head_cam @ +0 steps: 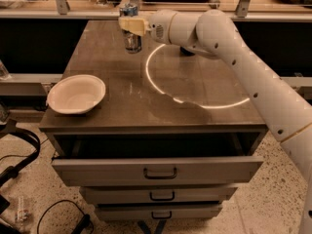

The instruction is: Place redbull can upright

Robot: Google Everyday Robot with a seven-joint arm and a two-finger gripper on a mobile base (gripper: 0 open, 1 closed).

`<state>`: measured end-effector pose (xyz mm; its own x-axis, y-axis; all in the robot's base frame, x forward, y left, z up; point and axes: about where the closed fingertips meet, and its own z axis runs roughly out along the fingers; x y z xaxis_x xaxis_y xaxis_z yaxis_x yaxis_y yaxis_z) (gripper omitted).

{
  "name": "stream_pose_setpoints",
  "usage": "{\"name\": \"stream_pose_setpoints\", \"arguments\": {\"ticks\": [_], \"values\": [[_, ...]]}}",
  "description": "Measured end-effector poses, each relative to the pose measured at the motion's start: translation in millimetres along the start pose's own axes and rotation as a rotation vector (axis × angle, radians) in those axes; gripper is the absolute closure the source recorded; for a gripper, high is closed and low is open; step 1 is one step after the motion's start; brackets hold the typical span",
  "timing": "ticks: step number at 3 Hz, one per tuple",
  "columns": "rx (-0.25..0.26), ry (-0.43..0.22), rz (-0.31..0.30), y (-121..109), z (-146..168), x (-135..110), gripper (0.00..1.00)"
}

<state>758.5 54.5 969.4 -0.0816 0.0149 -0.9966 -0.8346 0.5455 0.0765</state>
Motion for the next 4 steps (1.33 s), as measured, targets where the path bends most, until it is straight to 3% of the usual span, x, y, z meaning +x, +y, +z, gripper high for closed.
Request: {"name": "stream_pose_setpoints", "arguments": {"ticks": [2, 4], "values": [[-0.03, -0.009, -0.092, 10.4, 13.0, 14.1, 1.0], [-0.04, -0.006, -0.074, 10.2, 20.0, 51.7, 0.97]]}}
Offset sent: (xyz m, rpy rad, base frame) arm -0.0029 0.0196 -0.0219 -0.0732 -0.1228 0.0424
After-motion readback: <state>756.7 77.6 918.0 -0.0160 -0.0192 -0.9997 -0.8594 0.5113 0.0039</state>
